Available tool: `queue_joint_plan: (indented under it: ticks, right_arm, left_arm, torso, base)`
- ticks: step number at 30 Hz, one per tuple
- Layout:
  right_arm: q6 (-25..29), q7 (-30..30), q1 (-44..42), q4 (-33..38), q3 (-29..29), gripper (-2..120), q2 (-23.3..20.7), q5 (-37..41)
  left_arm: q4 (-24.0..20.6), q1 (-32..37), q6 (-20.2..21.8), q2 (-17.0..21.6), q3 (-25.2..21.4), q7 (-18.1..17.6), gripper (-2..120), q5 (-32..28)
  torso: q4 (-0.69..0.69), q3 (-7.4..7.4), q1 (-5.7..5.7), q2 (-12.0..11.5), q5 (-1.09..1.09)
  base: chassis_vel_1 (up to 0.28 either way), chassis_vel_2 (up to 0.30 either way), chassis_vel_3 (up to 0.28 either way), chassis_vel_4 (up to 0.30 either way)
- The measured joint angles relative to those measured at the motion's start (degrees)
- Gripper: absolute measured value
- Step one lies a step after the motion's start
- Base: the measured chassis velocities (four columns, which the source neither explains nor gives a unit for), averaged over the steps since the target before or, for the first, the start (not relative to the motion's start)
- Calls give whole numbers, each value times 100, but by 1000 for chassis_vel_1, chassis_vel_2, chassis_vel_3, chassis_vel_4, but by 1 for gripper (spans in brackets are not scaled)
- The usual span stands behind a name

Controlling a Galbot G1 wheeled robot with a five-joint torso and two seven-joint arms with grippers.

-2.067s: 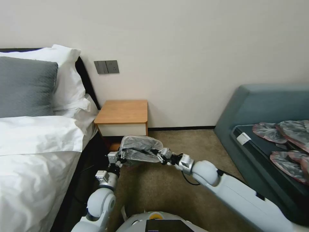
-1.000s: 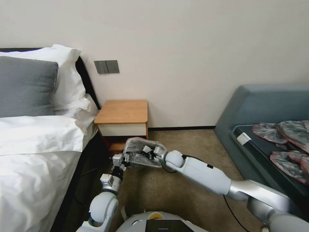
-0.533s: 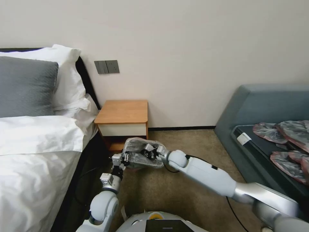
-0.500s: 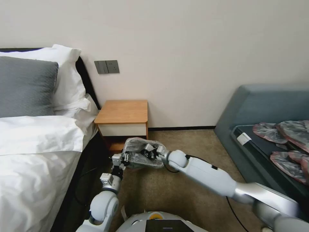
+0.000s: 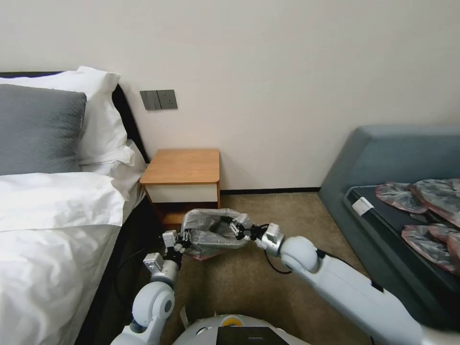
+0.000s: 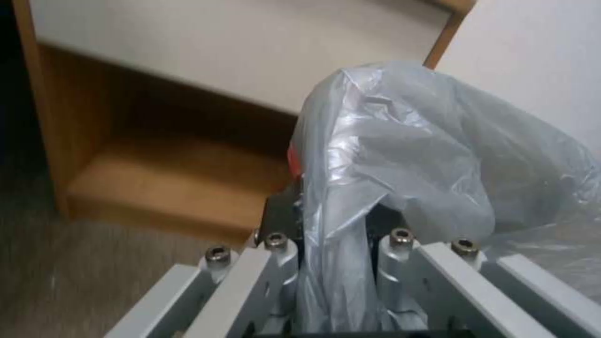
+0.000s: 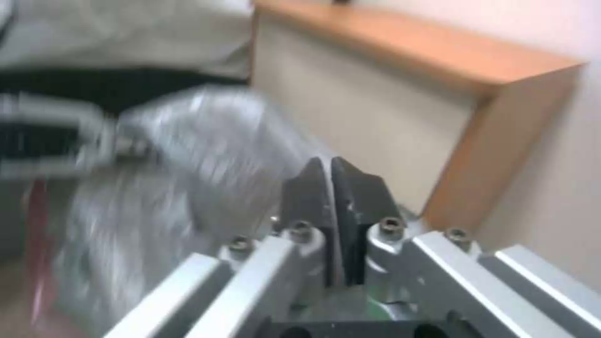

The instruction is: Pick up the garbage bag from the table and place it over the trash can.

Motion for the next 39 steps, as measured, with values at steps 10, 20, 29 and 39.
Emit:
queue_joint_plan:
  ticks: [10, 20, 29, 39]
  right_arm:
    - [499, 230, -2511, 657, 2072, 46, 1406, -766]
    - [862, 80, -3050, 595, 2396, 83, 2033, -1111]
    - [932, 61, -3038, 542, 2390, 100, 2025, -1117]
    - [992, -49, -3017, 459, 2281, 100, 2102, -1143]
  left_arm:
    - [-86, -25, 1166, 23, -108, -364, 10, -934]
    - [62, -23, 1296, 30, -103, -341, 10, -1003]
    - [184, 16, 1301, -23, -76, -323, 10, -975]
    - [296, 106, 1254, -56, -72, -331, 10, -962]
  torso:
    - [1, 0, 0, 0, -1]
    - [3, 0, 0, 0, 0]
    - [3, 0, 0, 0, 0]
    - [3, 0, 0, 0, 1]
  base:
    - [0, 0, 0, 0]
    - [0, 0, 0, 0]
    - [0, 0, 0, 0]
    - [0, 0, 0, 0]
